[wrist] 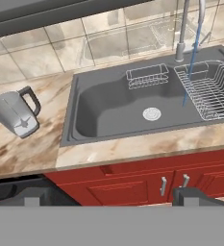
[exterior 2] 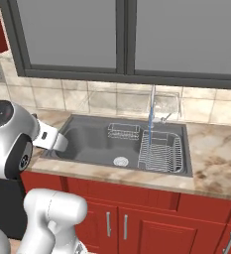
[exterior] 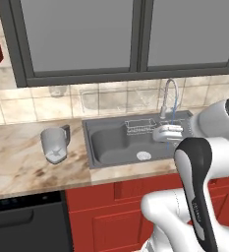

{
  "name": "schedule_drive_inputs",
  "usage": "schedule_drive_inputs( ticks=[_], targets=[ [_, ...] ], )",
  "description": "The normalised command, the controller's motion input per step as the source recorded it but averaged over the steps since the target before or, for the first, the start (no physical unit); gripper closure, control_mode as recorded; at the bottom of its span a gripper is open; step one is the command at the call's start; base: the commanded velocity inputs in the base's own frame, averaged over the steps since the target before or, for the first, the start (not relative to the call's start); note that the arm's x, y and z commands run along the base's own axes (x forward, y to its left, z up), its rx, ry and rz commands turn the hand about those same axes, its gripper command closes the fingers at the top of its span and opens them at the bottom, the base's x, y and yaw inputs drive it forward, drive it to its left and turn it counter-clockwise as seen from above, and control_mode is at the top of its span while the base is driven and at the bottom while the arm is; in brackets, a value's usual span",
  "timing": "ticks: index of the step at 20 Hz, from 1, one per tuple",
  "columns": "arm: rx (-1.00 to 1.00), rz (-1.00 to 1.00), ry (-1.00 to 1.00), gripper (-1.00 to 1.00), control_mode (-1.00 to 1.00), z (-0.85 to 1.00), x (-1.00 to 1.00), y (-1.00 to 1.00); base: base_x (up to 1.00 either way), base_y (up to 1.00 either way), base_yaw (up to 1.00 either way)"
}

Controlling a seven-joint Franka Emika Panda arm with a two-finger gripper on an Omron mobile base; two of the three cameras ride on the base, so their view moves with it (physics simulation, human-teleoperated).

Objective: Turn on the sink faucet and place the jug under the water for a few seconds to fill it up.

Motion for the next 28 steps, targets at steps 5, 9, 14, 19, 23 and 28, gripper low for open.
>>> schedule_drive_inputs(
  ticks=[5, 9, 14, 19, 23, 28],
  targets=[
    [0.0, 0.0, 0.0, -1.0, 1.0, 0.0, 0.0, 0.0, 0.16, 0.09, 0.0],
    [0.0, 0.0, 0.0, -1.0, 1.0, 0.0, 0.0, 0.0, 0.17, 0.01, 0.0],
    [0.0, 0.0, 0.0, -1.0, 1.0, 0.0, 0.0, 0.0, 0.25, 0.0, 0.0],
    [0.0, 0.0, 0.0, -1.0, 1.0, 0.0, 0.0, 0.0, 0.29, 0.02, 0.0],
    [0.0, 0.0, 0.0, -1.0, 1.0, 0.0, 0.0, 0.0, 0.31, 0.03, 0.0],
    [0.0, 0.0, 0.0, -1.0, 1.0, 0.0, 0.0, 0.0, 0.31, 0.03, 0.0]
  ],
)
